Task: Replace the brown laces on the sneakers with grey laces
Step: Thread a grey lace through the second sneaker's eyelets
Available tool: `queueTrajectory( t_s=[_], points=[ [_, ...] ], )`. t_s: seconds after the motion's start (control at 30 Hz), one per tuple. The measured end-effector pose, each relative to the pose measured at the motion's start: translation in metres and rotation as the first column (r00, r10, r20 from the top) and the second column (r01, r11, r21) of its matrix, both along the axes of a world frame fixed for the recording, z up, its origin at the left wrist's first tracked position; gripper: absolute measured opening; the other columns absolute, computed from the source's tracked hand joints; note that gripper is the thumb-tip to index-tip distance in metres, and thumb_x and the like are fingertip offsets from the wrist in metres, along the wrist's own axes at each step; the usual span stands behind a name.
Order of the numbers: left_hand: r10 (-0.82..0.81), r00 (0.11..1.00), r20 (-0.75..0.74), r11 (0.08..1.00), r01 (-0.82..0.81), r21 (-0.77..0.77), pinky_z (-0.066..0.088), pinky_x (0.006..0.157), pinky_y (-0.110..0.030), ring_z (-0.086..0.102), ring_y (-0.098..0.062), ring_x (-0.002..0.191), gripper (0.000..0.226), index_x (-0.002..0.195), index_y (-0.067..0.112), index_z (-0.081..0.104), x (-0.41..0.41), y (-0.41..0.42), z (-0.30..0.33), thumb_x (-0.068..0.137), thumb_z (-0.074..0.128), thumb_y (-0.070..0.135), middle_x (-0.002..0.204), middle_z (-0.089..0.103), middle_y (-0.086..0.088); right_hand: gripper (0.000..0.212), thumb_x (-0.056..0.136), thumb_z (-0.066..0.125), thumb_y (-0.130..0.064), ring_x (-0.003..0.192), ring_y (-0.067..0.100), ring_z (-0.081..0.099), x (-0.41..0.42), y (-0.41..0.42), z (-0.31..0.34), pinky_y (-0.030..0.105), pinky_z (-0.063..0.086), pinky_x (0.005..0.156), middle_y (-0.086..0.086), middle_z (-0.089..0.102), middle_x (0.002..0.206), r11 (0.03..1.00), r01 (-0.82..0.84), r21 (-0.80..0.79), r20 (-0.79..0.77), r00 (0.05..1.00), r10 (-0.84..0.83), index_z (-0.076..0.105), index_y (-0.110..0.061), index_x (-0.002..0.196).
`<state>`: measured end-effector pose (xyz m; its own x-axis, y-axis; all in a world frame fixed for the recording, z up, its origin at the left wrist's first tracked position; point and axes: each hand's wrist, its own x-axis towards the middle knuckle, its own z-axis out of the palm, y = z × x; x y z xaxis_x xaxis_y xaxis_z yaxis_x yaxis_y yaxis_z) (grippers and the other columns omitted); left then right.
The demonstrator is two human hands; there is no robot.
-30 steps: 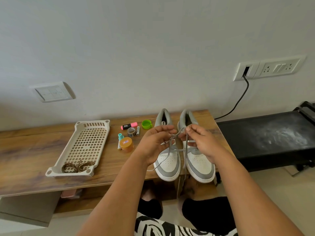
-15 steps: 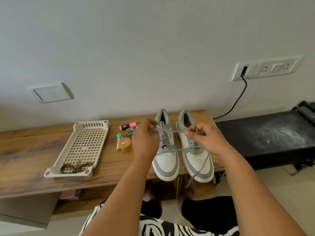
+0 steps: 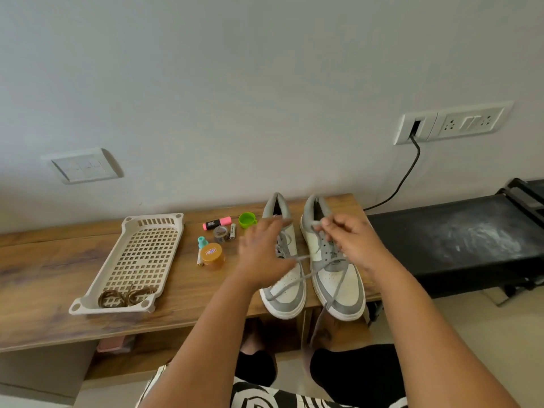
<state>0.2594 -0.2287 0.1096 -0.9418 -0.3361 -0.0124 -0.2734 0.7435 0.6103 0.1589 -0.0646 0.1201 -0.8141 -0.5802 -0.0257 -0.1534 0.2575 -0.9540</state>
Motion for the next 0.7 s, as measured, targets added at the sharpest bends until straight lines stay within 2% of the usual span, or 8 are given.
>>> queueTrajectory(
  t_s=[0.1,0.2,0.33,0.4,0.47,0.53,0.63,0.7],
  points=[
    [-0.023,0.979,-0.202,0.848,0.127,0.515,0.042,0.103,-0.034,0.048,-0.007,0.119,0.036,0.129,0.025,0.056,-0.01,0.02,0.002,0.097,0.056,0.042,0.127,0.056,0.006,0.023,0.1,0.052,-0.03,0.054,-0.012,0.051,0.007,-0.006,0.0,0.013,0.038,0.058,-0.025,0.057,0.055,0.99,-0.135,0.041,0.041,0.99,0.134,0.066,-0.018,0.088],
    [0.006,0.989,-0.145,0.88,0.063,0.471,0.044,0.076,-0.037,0.052,-0.013,0.075,0.035,0.08,0.021,0.062,-0.009,0.017,-0.001,0.103,0.044,0.041,0.079,0.057,-0.003,0.026,0.099,0.053,-0.033,0.051,-0.011,0.05,0.007,-0.006,0.001,0.01,0.036,0.056,-0.025,0.053,0.05,0.986,-0.145,0.081,0.048,0.989,0.142,0.065,-0.017,0.083],
    [0.156,0.981,-0.117,0.785,-0.051,0.617,0.044,0.076,-0.035,0.05,-0.014,0.074,0.032,0.076,0.018,0.057,-0.003,0.003,0.005,0.102,0.049,0.035,0.078,0.055,0.0,0.03,0.099,0.053,-0.036,0.059,0.008,0.041,-0.004,0.003,-0.007,0.025,0.039,0.063,-0.005,0.046,0.063,0.986,-0.128,0.109,0.108,0.987,0.117,0.067,-0.016,0.082],
    [0.539,0.831,-0.137,0.475,-0.166,0.864,0.039,0.064,-0.027,0.044,-0.009,0.062,0.029,0.075,0.019,0.056,-0.007,-0.013,0.01,0.101,0.051,0.031,0.067,0.051,0.005,0.028,0.1,0.051,-0.03,0.059,0.009,0.04,-0.005,0.006,-0.01,0.022,0.04,0.061,-0.003,0.043,0.062,0.985,-0.158,0.074,0.189,0.972,0.142,0.065,-0.011,0.085],
    [0.843,0.538,-0.019,0.097,-0.118,0.988,0.036,0.054,-0.022,0.041,-0.008,0.052,0.029,0.073,0.02,0.055,-0.005,-0.041,0.009,0.1,0.054,0.032,0.058,0.047,0.009,0.027,0.101,0.05,-0.029,0.061,0.009,0.045,-0.006,0.007,-0.012,0.023,0.043,0.064,-0.004,0.048,0.063,0.991,-0.128,0.027,0.226,0.967,0.119,0.064,-0.012,0.086],
    [0.936,0.343,0.075,-0.011,-0.185,0.983,0.039,0.054,-0.023,0.045,-0.014,0.054,0.028,0.07,0.022,0.057,0.001,-0.064,0.003,0.096,0.054,0.031,0.057,0.048,0.009,0.025,0.101,0.05,-0.028,0.066,0.01,0.051,-0.01,0.009,-0.013,0.028,0.047,0.071,-0.005,0.054,0.066,0.998,-0.025,-0.063,0.274,0.961,0.041,0.064,-0.014,0.086],
    [0.895,0.438,0.083,0.155,-0.481,0.863,0.035,0.049,-0.021,0.043,-0.019,0.056,0.025,0.066,0.018,0.055,0.01,-0.067,0.001,0.091,0.052,0.018,0.063,0.047,0.001,0.025,0.101,0.05,-0.026,0.073,0.013,0.055,-0.018,0.015,-0.012,0.033,0.047,0.078,-0.003,0.059,0.073,0.956,0.164,-0.244,0.401,0.915,-0.055,0.065,-0.016,0.085],
    [0.688,0.723,0.058,0.581,-0.597,0.552,0.045,0.063,-0.03,0.05,-0.022,0.069,0.017,0.07,0.02,0.06,0.008,-0.064,-0.011,0.087,0.058,0.02,0.074,0.055,-0.002,0.026,0.102,0.048,-0.026,0.069,0.013,0.052,-0.02,0.015,-0.01,0.031,0.045,0.074,-0.002,0.057,0.071,0.921,0.203,-0.332,0.449,0.893,-0.035,0.064,-0.016,0.084]
  ],
)
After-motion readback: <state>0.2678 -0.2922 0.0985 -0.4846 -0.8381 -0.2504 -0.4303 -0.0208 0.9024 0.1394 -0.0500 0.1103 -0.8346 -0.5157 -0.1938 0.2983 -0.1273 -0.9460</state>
